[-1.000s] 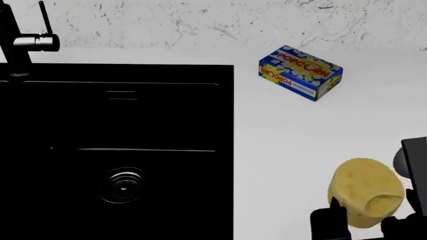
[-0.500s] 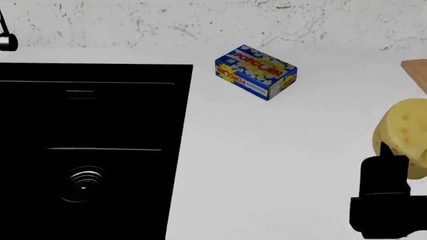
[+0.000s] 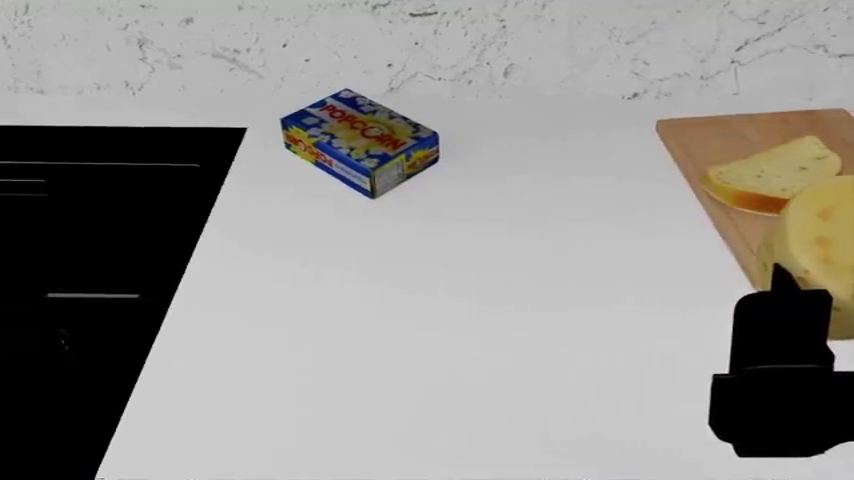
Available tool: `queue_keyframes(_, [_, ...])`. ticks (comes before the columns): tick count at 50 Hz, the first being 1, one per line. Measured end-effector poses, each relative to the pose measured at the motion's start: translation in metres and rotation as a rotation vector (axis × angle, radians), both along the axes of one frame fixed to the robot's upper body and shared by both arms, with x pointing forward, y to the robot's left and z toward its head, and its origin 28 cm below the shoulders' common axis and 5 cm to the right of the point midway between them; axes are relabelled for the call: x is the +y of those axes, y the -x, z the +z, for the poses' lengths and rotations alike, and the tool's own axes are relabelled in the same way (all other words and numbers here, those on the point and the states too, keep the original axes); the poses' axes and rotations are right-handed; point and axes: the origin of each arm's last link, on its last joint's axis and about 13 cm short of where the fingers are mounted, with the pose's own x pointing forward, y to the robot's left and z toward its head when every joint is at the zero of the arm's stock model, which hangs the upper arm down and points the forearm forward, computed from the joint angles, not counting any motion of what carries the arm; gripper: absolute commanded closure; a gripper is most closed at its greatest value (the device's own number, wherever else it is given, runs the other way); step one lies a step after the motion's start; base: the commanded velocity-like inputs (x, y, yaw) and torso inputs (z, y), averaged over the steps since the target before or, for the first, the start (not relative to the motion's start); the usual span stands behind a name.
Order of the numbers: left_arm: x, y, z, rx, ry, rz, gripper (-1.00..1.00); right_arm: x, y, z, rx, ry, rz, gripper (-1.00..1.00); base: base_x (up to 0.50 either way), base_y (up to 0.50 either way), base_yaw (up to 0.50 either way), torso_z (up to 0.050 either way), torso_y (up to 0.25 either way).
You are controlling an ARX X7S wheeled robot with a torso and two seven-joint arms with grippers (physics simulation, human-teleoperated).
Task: Pick up the wedge of cheese and place it on the slice of bread to prepare a simple cheese on bread dish.
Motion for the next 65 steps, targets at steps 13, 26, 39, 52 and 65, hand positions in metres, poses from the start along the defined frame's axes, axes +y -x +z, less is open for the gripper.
queue_keyframes(13, [0.0, 0.0004, 0.0, -0.005, -0.001, 0.001, -1.0, 0.0011, -0.0005, 0.0002, -0.014, 0.002, 0.006, 1.0, 0.01, -0.49, 0.0, 0.0, 0.001])
queue_keyframes(26, [0.0, 0.001, 0.0002, -0.009, 0.001, 0.005, -1.0, 0.003, -0.0027, -0.0013, -0.031, -0.006, 0.022, 1.0, 0.17, -0.41, 0.0, 0.0, 0.0])
queue_keyframes(39, [-0.0001, 0.0004, 0.0, -0.008, 0.002, 0.004, -1.0, 0.0047, -0.0044, -0.0025, -0.046, -0.006, 0.039, 1.0, 0.36, -0.28, 0.0, 0.0, 0.002])
queue_keyframes(52, [-0.0001, 0.0, -0.0002, -0.007, 0.001, 0.004, -1.0, 0.0064, -0.0034, -0.0015, -0.058, -0.001, 0.05, 1.0, 0.44, -0.01, 0.0, 0.0, 0.001])
queue_keyframes(65, [0.0, 0.0005, -0.0002, -0.007, 0.002, 0.005, -1.0, 0.0086, -0.0038, -0.0018, -0.058, -0.011, 0.066, 1.0, 0.22, 0.06, 0.0, 0.0, 0.002])
